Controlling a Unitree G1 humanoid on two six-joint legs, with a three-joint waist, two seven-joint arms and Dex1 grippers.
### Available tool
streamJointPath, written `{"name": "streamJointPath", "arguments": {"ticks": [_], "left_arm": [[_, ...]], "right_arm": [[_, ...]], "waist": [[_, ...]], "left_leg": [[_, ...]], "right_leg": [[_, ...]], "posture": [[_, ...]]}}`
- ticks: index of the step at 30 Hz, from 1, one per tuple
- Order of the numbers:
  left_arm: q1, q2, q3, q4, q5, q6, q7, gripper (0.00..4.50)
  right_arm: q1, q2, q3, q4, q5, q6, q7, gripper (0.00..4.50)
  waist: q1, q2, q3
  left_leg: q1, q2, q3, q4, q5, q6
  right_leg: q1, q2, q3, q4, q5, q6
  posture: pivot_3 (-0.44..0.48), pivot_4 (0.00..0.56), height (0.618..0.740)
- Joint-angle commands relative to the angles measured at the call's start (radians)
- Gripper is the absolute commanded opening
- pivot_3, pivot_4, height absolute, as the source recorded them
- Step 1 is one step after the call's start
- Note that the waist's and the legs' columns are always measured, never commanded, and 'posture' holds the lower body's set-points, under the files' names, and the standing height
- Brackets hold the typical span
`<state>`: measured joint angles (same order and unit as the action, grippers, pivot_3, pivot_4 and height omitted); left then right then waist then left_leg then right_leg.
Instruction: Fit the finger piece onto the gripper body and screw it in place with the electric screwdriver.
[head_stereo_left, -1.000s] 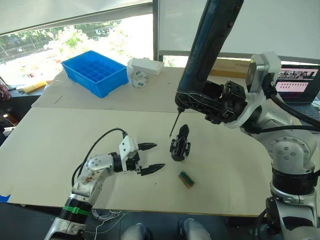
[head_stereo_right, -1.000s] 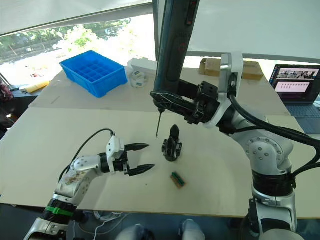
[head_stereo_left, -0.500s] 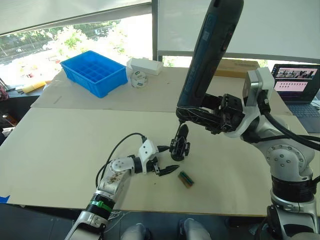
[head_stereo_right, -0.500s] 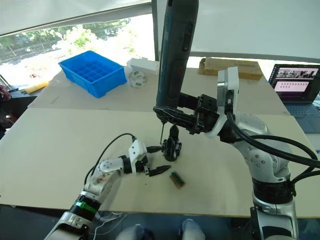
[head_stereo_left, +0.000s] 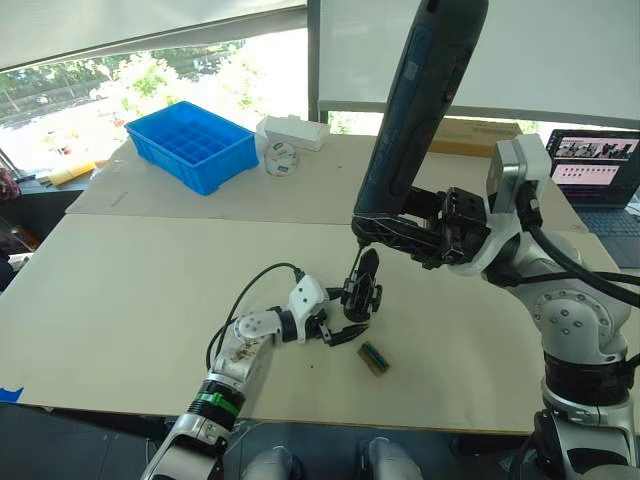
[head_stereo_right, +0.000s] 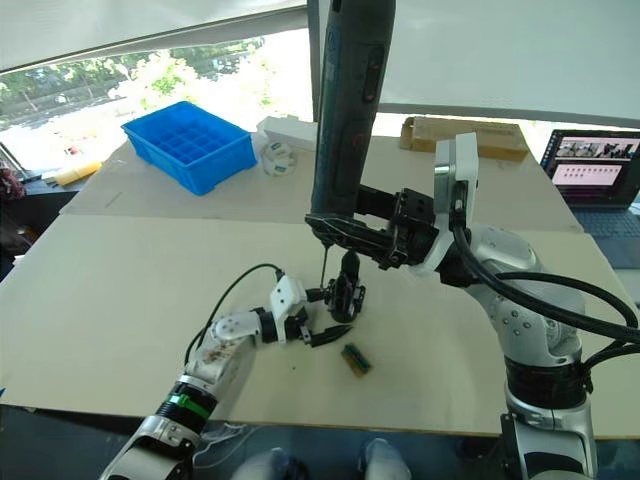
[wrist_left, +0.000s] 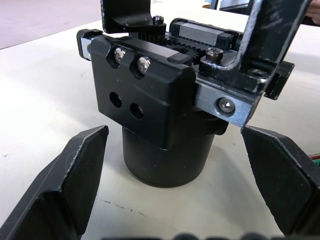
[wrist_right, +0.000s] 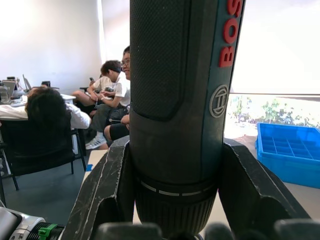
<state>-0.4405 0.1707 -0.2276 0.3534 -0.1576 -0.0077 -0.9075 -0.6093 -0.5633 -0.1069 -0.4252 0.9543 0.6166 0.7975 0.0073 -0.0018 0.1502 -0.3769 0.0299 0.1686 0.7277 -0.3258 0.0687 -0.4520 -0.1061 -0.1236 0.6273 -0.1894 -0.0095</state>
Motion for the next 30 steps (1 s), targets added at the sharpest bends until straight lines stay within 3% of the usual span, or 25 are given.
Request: {"name": "streamJointPath", "arguments": {"ticks": [1,4,17,24,28,30], "left_arm": [[-0.009,-0.008,-0.014,0.024,0.011,-0.005,-0.004,3.59],[-0.012,-0.007,-0.014,0.04,0.007,-0.015,-0.017,2.32],[-0.213,0.027,0.015,0.337,-0.008,-0.2,-0.272,2.32],[-0.237,0.018,0.029,0.406,0.012,-0.245,-0.263,2.32],[-0.194,0.017,0.045,0.348,-0.007,-0.225,-0.245,4.24],[-0.162,0.024,0.05,0.293,-0.002,-0.217,-0.214,4.43]], "right_arm": [[-0.011,-0.006,-0.046,-0.049,0.016,-0.028,-0.006,1.91],[-0.007,-0.006,-0.047,-0.054,0.021,-0.025,-0.01,1.91],[0.015,-0.018,-0.053,-0.087,0.076,-0.007,-0.015,1.91],[0.023,-0.015,-0.054,-0.103,0.096,-0.002,-0.031,1.91],[0.03,-0.016,-0.055,-0.111,0.106,-0.001,-0.043,1.91],[0.035,-0.017,-0.056,-0.119,0.115,0.0,-0.05,1.91]], "waist": [[0.002,0.0,0.0],[0.002,0.0,0.0],[0.001,0.0,0.0],[-0.001,0.0,0.0],[-0.001,0.0,0.0],[-0.003,0.0,0.0]], "left_leg": [[0.0,0.0,0.0,0.0,0.0,0.0],[0.0,0.0,0.0,0.0,0.0,0.0],[-0.001,0.0,0.0,0.0,0.0,0.0],[-0.001,0.0,-0.001,0.0,0.0,0.0],[-0.001,0.0,-0.001,0.001,0.0,0.0],[-0.001,0.0,-0.001,0.0,0.0,0.0]], "right_leg": [[0.0,0.0,0.0,0.0,0.0,0.0],[0.0,0.0,0.0,0.0,0.0,0.0],[0.0,0.0,-0.001,0.0,0.0,0.0],[0.0,0.0,-0.001,-0.001,0.0,0.0],[0.0,0.0,-0.001,-0.001,0.0,0.0],[0.0,0.0,-0.001,-0.001,0.0,0.0]], "posture": [[0.0,0.15,0.74],[0.0,0.15,0.74],[0.0,0.15,0.74],[0.0,0.15,0.74],[0.0,0.15,0.74],[0.0,0.15,0.74]]}}
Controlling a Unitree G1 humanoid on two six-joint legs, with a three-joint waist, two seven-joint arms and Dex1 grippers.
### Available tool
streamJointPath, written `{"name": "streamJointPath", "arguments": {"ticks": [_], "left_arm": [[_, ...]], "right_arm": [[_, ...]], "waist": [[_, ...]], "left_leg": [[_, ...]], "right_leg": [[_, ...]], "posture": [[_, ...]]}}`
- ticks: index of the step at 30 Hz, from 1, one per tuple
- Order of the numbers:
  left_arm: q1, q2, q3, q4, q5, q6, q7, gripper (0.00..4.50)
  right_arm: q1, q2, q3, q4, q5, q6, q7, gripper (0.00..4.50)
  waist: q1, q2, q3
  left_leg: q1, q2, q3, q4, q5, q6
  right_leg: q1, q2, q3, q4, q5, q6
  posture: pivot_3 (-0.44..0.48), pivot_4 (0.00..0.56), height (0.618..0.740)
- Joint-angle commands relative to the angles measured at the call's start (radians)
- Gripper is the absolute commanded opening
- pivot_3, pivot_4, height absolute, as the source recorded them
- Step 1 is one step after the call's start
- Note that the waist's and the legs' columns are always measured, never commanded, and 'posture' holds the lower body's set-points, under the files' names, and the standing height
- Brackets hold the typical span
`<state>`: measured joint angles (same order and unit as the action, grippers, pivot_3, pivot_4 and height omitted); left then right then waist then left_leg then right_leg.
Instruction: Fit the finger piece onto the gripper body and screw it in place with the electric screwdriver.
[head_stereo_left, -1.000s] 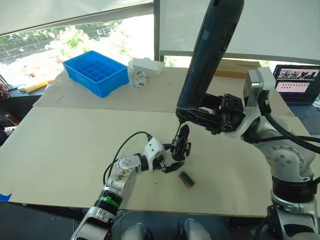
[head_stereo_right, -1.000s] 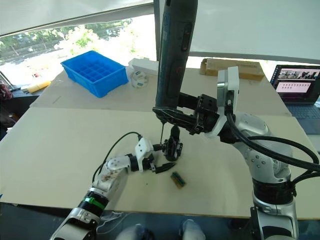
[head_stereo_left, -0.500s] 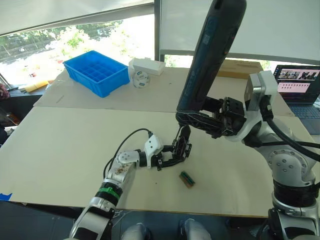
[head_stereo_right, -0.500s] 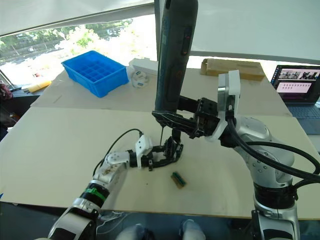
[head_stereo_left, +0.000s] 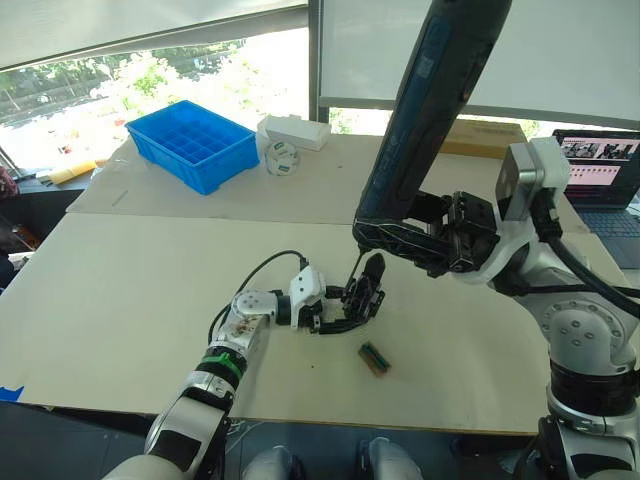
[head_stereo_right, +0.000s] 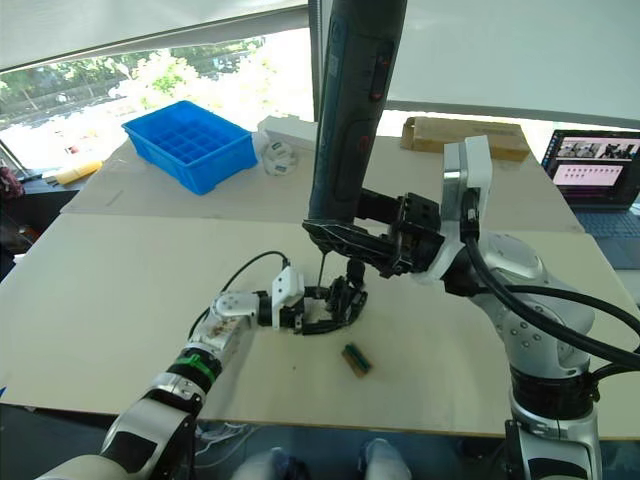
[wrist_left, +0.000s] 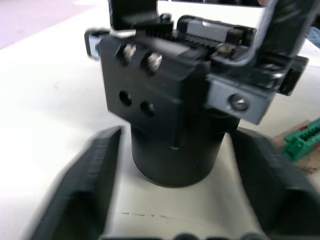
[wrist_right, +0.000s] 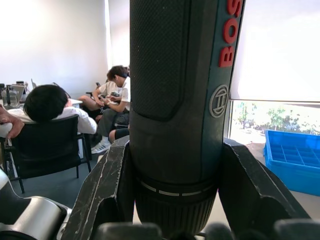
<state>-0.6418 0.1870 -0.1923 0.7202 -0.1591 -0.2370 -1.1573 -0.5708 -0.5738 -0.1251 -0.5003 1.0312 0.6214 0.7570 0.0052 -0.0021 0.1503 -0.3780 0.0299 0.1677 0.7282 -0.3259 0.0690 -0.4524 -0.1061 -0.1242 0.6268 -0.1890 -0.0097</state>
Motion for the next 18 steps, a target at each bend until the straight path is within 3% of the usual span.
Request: {"name": "streamJointPath", "arguments": {"ticks": [1,9,18], "left_arm": [[0.059,0.008,0.017,-0.117,-0.011,0.044,0.045,4.43],[0.18,-0.025,-0.006,-0.36,0.021,0.164,0.21,4.43],[0.199,-0.031,-0.037,-0.37,0.041,0.192,0.25,4.43]], "right_arm": [[0.0,-0.006,-0.037,-0.046,0.041,-0.005,-0.012,1.91],[-0.026,-0.013,-0.022,-0.015,0.027,-0.009,0.007,1.91],[-0.034,-0.011,-0.011,-0.003,0.012,-0.013,0.02,1.91]], "waist": [[-0.001,0.0,0.0],[-0.002,0.0,0.0],[0.001,0.0,0.0]], "left_leg": [[0.0,0.0,0.0,0.0,0.0,0.0],[0.0,0.0,0.0,0.0,0.0,0.0],[0.0,0.0,0.0,0.0,0.0,0.0]], "right_leg": [[0.0,0.0,0.0,0.0,0.0,0.0],[0.0,0.0,0.0,0.0,0.0,0.0],[0.0,0.0,0.0,0.0,0.0,0.0]], "posture": [[0.0,0.15,0.74],[0.0,0.15,0.74],[0.0,0.15,0.74]]}}
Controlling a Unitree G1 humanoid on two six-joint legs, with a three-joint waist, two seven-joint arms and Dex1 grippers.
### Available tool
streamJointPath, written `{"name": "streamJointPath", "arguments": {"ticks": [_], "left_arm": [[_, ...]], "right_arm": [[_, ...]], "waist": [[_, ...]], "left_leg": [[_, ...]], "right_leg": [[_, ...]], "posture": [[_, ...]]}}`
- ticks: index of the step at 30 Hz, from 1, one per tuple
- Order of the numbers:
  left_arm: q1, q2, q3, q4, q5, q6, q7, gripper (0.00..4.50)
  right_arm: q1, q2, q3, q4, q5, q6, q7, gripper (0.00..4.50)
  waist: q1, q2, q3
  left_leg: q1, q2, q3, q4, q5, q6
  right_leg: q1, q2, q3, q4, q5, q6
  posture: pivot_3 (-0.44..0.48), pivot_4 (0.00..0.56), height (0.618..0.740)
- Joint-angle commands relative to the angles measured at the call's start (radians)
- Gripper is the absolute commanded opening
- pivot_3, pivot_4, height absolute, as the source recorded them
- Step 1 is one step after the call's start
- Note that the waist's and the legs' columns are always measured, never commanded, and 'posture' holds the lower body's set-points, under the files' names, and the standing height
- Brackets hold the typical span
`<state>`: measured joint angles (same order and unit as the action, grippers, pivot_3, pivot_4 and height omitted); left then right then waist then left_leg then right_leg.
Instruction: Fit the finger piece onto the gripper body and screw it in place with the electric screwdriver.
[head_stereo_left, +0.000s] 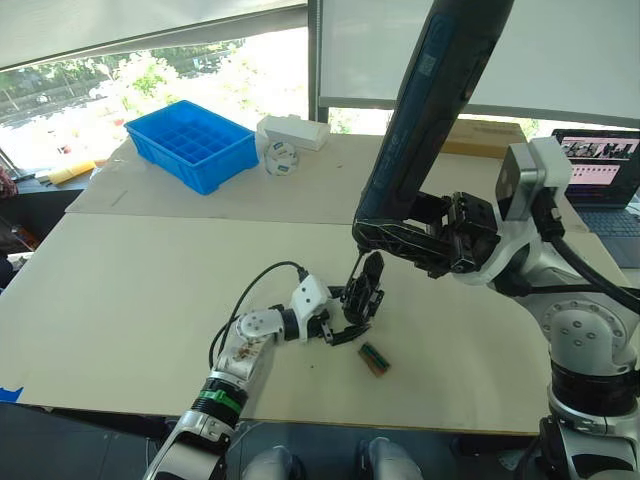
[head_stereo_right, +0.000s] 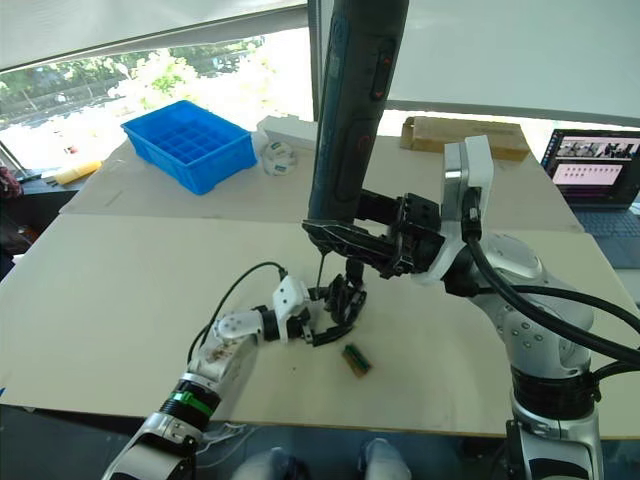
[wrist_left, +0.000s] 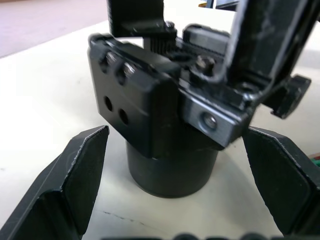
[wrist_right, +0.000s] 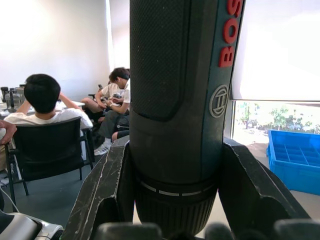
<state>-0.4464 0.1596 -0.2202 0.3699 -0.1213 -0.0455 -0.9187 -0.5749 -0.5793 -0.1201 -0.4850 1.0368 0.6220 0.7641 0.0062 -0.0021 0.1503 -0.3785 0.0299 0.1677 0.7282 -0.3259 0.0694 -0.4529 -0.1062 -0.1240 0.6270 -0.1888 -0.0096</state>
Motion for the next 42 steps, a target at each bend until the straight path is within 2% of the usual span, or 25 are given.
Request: {"name": "streamJointPath", "arguments": {"ticks": [1,4,5,7,10,23,42], "left_arm": [[0.01,0.002,-0.008,-0.019,0.008,0.003,0.019,4.43],[0.018,0.01,-0.008,-0.012,0.014,0.002,0.029,4.43],[0.02,0.012,-0.009,-0.007,0.015,-0.003,0.027,4.2],[0.021,0.015,-0.012,0.001,0.018,-0.009,0.027,3.63],[0.024,0.019,-0.019,0.003,0.02,-0.013,0.023,2.26],[0.019,0.031,-0.039,0.008,0.021,-0.02,0.009,2.27],[0.037,0.034,-0.045,-0.01,0.02,-0.007,0.016,2.27]], "right_arm": [[-0.033,-0.005,-0.014,-0.016,0.002,-0.014,0.014,1.91],[-0.039,-0.005,-0.011,-0.009,-0.009,-0.019,0.017,1.91],[-0.04,-0.003,-0.008,-0.007,-0.019,-0.024,0.017,1.91],[-0.043,0.0,-0.002,-0.001,-0.038,-0.032,0.02,1.91],[-0.041,0.001,0.008,0.001,-0.064,-0.039,0.035,1.91],[-0.064,0.053,0.035,0.048,-0.166,-0.08,0.072,1.91],[-0.028,0.095,0.073,0.053,-0.251,-0.097,0.086,1.91]], "waist": [[0.0,0.0,0.0],[0.0,0.0,0.0],[0.0,0.0,0.0],[0.0,0.0,0.0],[-0.002,0.0,0.0],[-0.005,0.0,0.0],[-0.01,0.0,0.0]], "left_leg": [[0.0,0.0,0.0,0.0,0.0,0.0],[0.0,0.0,0.0,0.0,0.0,0.0],[0.0,0.0,0.0,0.0,0.0,0.0],[0.001,0.0,0.0,0.0,0.0,0.0],[0.001,0.0,0.0,0.0,0.0,0.0],[0.001,0.0,0.0,0.0,0.0,0.0],[0.001,0.0,0.001,0.0,0.0,0.0]], "right_leg": [[0.0,0.0,0.0,0.0,0.0,0.0],[0.0,0.0,0.0,0.0,0.0,0.0],[0.0,0.0,0.0,0.0,0.0,0.0],[0.0,0.0,0.0,0.0,0.0,0.0],[0.0,0.0,0.0,0.001,0.0,0.0],[0.0,0.0,0.0,0.001,0.0,0.0],[0.0,0.001,0.0,0.001,0.0,0.0]], "posture": [[0.0,0.15,0.74],[0.0,0.15,0.74],[0.0,0.15,0.74],[0.0,0.15,0.74],[0.0,0.15,0.74],[0.0,0.15,0.74],[0.0,0.15,0.74]]}}
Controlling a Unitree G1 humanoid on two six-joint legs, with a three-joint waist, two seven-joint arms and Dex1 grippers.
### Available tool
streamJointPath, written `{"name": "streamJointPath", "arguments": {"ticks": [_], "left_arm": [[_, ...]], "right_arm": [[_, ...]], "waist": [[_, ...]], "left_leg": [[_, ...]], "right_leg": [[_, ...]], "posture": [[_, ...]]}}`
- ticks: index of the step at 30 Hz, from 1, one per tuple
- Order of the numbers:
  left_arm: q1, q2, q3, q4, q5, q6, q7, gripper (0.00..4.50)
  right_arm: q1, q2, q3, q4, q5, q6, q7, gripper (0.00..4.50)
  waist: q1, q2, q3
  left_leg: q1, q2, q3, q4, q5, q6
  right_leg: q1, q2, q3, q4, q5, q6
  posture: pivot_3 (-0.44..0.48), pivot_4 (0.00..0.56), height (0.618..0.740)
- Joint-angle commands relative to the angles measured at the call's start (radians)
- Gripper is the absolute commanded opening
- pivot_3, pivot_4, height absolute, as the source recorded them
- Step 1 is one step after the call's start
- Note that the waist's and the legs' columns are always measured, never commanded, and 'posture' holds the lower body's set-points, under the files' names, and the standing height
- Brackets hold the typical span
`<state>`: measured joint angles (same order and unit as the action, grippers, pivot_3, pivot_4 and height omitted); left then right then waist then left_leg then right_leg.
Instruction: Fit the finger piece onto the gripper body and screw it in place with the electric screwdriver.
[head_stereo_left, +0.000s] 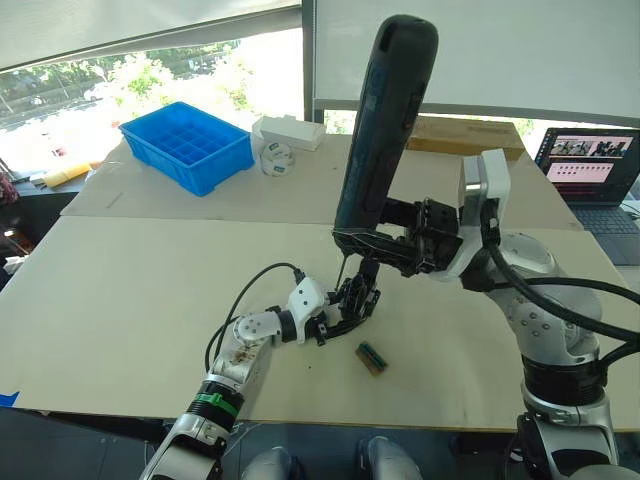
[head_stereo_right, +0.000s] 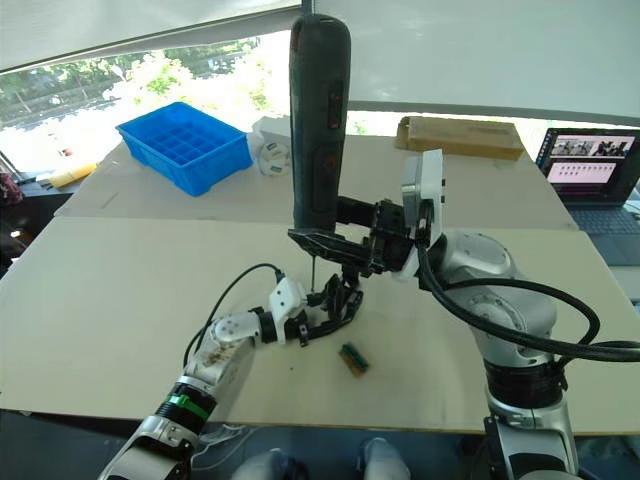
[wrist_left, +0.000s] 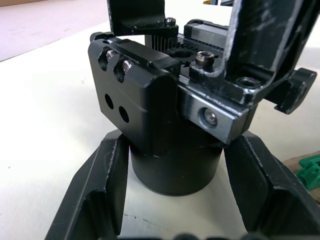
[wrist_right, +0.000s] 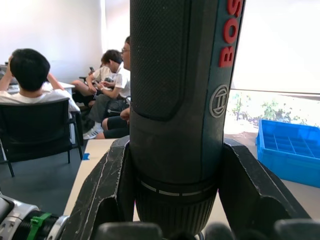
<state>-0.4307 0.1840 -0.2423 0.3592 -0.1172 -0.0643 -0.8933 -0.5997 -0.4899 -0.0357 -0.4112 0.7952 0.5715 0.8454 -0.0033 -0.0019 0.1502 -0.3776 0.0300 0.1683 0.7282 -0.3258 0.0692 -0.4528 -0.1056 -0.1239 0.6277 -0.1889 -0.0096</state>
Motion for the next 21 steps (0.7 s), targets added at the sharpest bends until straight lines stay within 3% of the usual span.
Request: {"name": "streamJointPath", "arguments": {"ticks": [1,21], "left_arm": [[0.021,0.009,-0.023,0.002,0.016,0.012,-0.01,2.27],[0.025,0.011,-0.018,0.018,0.013,0.011,-0.009,2.27]], "right_arm": [[-0.001,0.007,-0.01,-0.02,-0.015,-0.049,0.006,1.91],[0.035,0.018,0.003,-0.002,-0.072,-0.091,0.04,1.91]], "waist": [[0.0,0.0,0.0],[-0.004,0.0,0.0]], "left_leg": [[0.0,0.0,0.0,0.0,0.0,0.0],[0.0,0.0,0.0,0.0,0.0,0.0]], "right_leg": [[0.0,0.0,0.0,0.0,0.0,0.0],[0.0,0.0,0.0,0.0,0.0,0.0]], "posture": [[0.0,0.15,0.74],[0.0,0.15,0.74]]}}
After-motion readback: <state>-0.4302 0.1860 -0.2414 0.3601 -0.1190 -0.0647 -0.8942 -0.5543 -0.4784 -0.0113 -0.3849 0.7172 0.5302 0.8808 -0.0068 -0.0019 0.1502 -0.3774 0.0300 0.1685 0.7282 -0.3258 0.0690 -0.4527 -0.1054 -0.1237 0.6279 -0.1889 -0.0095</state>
